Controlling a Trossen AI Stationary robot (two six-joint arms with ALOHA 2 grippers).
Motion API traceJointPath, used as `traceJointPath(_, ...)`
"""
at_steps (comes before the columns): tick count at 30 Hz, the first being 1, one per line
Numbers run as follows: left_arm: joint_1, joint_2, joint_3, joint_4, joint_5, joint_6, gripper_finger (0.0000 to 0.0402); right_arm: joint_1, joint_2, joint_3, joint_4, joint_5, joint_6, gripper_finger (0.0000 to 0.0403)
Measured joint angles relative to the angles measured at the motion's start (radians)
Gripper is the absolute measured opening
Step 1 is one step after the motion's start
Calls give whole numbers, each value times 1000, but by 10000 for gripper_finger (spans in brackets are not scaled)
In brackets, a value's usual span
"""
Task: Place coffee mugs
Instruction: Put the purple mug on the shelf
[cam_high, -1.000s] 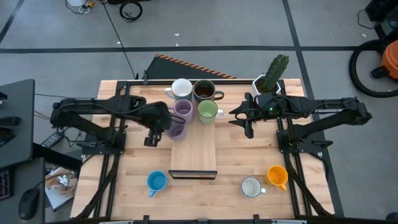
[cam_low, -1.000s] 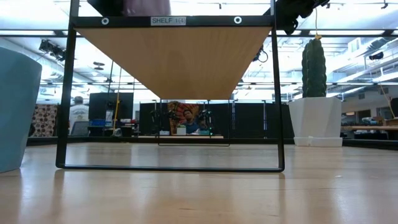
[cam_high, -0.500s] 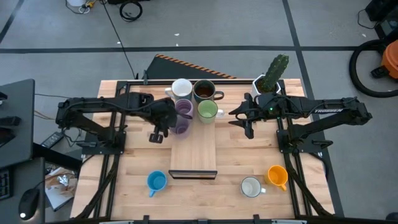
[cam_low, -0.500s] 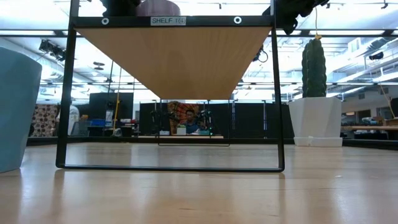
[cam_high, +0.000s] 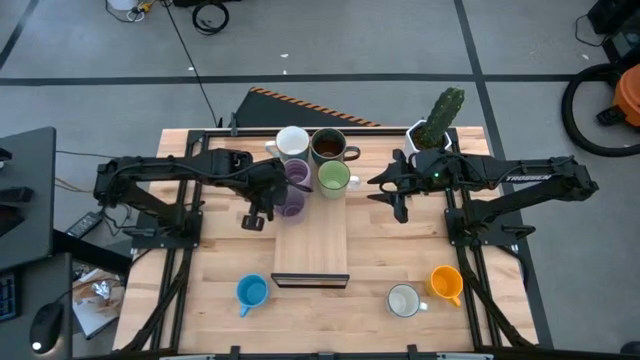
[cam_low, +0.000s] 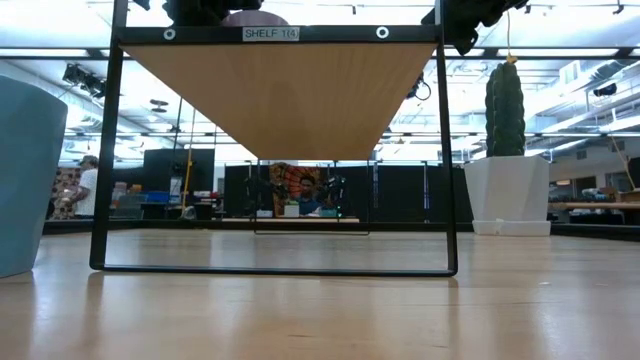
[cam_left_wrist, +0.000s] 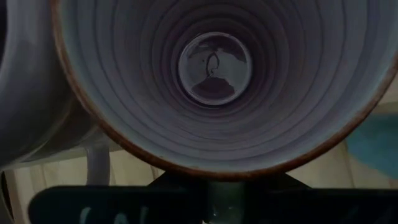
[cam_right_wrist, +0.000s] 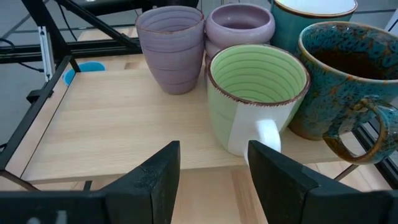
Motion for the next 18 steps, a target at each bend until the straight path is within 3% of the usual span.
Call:
traceJointPath(6,0,0,0,14,-5,-22,64,0,0,0,-2,-4,0,195)
traceJointPath(18,0,-1,0,30,-11,-66,143,0,0,0,-3,-7,0,195)
